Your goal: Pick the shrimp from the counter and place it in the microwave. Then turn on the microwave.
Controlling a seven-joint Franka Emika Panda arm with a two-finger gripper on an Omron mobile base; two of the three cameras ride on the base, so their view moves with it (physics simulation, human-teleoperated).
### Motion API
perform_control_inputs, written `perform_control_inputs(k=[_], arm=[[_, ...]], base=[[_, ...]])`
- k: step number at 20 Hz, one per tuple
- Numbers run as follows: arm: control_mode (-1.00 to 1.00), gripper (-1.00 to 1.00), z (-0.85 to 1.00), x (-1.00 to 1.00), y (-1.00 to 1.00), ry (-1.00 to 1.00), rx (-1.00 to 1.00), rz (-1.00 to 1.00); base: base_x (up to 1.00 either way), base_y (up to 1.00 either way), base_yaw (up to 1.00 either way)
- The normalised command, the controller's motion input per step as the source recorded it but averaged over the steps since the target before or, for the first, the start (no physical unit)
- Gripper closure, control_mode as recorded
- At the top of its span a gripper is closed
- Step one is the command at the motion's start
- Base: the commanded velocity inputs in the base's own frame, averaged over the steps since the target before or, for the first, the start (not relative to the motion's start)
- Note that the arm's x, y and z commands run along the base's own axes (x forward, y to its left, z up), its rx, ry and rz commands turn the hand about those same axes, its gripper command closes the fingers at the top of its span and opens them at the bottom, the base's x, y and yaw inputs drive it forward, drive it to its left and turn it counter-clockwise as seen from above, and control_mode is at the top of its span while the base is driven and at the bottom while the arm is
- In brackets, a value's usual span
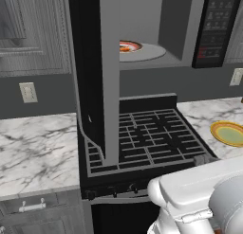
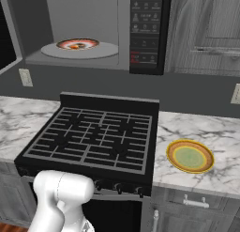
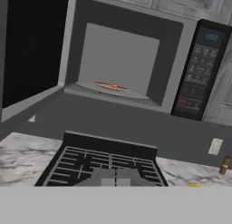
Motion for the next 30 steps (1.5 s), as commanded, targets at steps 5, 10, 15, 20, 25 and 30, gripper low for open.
perform_control_inputs(k=[5,10,15,20,25,30], arm=[[-1.00,1.00,-0.19,0.00,0.18,-0.13,0.00,0.00],[-1.00,1.00,-0.33,0.00,0.22,-0.10,0.00,0.00],[-1.00,1.00,-0.33,0.00,0.29,-0.12,0.00,0.00],[-1.00,1.00,-0.29,0.00,0.32,-0.14,0.00,0.00],[-1.00,1.00,-0.25,0.04,0.34,-0.13,0.00,0.00],[-1.00,1.00,-0.26,0.18,0.37,-0.10,0.00,0.00]], base=[[0.00,0.00,0.00],[0.00,0.00,0.00],[0.00,0.00,0.00],[0.00,0.00,0.00],[0.00,0.00,0.00],[0.00,0.00,0.00]])
